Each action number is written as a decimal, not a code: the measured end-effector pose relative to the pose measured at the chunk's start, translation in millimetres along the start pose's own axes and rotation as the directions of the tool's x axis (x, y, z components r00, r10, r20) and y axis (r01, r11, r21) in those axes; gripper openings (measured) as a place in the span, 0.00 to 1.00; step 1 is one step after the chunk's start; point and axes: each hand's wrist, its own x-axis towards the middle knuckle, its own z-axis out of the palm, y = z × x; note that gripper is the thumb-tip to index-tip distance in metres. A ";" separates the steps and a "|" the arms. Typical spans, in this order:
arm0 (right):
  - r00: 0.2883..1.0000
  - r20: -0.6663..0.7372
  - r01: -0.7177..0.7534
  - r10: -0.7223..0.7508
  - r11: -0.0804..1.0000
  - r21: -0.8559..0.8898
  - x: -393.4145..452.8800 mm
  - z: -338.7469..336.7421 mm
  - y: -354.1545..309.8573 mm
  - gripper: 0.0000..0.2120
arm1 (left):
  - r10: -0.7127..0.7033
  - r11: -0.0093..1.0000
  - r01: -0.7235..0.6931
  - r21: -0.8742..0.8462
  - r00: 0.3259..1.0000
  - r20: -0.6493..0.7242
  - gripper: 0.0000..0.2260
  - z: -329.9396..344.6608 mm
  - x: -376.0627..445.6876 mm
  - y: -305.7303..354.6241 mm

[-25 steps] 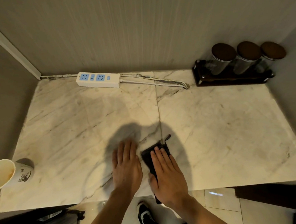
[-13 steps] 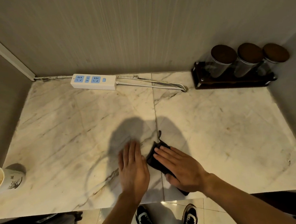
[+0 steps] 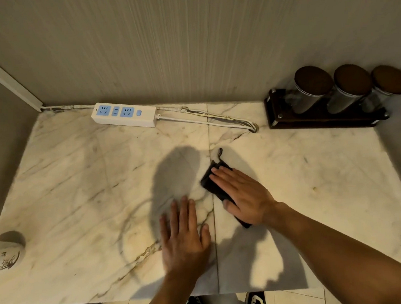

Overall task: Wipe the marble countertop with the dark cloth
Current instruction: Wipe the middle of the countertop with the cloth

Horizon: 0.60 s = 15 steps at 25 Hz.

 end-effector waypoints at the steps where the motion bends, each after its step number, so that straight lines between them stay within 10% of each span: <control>1: 1.000 -0.008 -0.022 0.022 1.000 0.002 7.6 -1.9 4.4 0.32 | -0.004 1.000 0.004 0.003 1.000 0.006 0.27 0.1 0.4 0.7; 15: 0.855 -0.124 -0.484 0.503 0.861 0.155 60.6 -10.4 20.4 0.31 | -0.015 1.000 0.015 0.002 0.999 0.033 0.28 -2.2 2.0 -0.7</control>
